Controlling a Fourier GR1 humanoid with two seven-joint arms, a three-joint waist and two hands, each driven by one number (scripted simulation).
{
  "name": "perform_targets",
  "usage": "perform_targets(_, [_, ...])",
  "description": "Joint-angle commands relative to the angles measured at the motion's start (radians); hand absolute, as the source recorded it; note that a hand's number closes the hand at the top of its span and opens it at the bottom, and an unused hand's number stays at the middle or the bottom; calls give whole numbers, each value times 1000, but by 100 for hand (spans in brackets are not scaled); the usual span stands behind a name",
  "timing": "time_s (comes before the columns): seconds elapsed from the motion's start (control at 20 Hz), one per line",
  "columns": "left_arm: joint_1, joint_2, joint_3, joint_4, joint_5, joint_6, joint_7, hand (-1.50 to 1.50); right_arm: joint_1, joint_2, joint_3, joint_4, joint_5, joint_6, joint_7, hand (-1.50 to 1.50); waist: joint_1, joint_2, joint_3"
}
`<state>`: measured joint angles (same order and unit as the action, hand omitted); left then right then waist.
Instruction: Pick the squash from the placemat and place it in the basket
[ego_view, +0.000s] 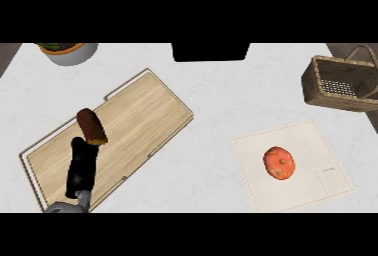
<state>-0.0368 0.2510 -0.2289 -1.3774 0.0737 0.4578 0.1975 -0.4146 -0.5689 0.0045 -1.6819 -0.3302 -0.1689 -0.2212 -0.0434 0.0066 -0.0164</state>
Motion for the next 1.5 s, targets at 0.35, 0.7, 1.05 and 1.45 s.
perform_targets(0.35, [-166, 120, -43, -201, 48, -303, -185, 0, 320, 91, 181, 98, 85, 142, -158, 150, 41, -6, 18])
perform_targets(0.7, [-133, 172, 6, -162, 91, -397, -235, 0, 410, 301, 369, 115, 487, -340, -48, -150, 39, -9, 14])
perform_targets(1.05, [-152, 185, 42, -142, 98, -398, -231, 0, 397, 84, 304, -7, 819, -444, 386, -150, 7, -19, 6])
perform_targets(1.45, [-129, 207, 54, -173, 104, -415, -232, 0, 427, -190, 345, -201, 865, 31, 817, -150, 20, -20, 4])
